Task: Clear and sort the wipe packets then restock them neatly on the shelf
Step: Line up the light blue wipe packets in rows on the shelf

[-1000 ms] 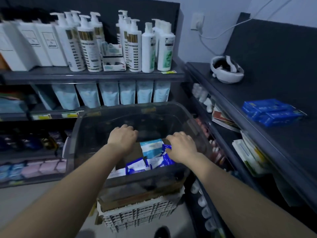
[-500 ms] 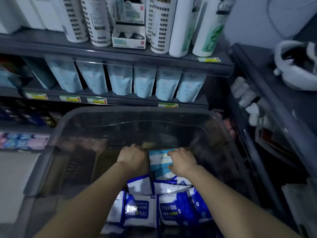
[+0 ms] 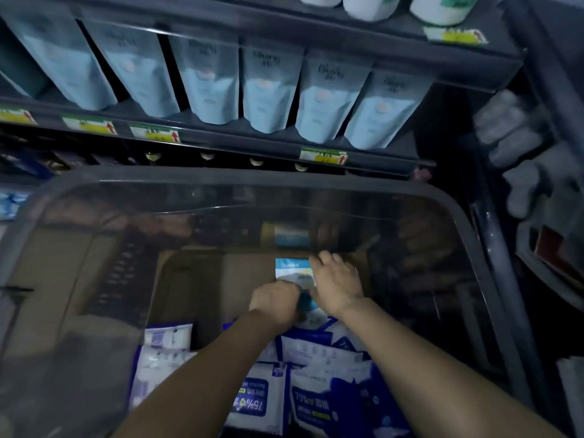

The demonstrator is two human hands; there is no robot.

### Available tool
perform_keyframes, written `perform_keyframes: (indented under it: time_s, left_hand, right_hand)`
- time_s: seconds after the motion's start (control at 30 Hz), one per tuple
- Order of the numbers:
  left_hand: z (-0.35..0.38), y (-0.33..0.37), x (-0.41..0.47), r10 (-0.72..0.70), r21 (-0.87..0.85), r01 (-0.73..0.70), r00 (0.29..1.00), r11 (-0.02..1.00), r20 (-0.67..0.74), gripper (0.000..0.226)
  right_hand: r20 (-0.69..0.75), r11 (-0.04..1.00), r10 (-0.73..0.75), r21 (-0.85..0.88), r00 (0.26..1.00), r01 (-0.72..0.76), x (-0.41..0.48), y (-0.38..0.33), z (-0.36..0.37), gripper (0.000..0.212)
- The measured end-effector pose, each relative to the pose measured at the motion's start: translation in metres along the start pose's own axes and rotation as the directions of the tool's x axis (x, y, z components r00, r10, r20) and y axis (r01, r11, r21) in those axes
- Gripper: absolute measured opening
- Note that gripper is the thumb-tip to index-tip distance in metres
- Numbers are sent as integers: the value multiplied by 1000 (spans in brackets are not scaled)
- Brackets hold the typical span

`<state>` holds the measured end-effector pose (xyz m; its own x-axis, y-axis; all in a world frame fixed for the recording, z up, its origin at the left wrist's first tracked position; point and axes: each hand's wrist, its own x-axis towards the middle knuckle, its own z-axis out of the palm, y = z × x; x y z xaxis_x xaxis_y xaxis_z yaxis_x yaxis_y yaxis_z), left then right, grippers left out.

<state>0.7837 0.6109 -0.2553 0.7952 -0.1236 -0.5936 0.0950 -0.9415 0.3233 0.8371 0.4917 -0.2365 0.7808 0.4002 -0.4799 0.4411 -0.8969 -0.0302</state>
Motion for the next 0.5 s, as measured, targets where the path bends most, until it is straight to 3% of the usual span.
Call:
perform_keyframes:
  time_s: [0.1,0.23,0.4,0.43,0.5]
  left_hand:
    - [0,-3,3,-58,-86,58,998,995,7,30]
    - [-23,-23,-4,-97,-53,95,995,994,-31,26]
    - [-48,-76,-24,-351,6,364,904,932,-245,32]
    - [-46,-81,-30,-325,69,358,901,931,-286,35]
    - [-33,-81,-39,-130,228,211,937,951,-325,44]
  right_hand:
    - [24,999,55,0,998,-55,1,1,4,55]
    - [7,995,92,41,996,-92,2,3,3,53]
    - [79,964,111,235,991,-127,4,-8,-3,40]
    - [75,961,102,252,992,-118,3,-10,-4,39]
    - [53,966,82,241,995,-92,1,-14,-8,35]
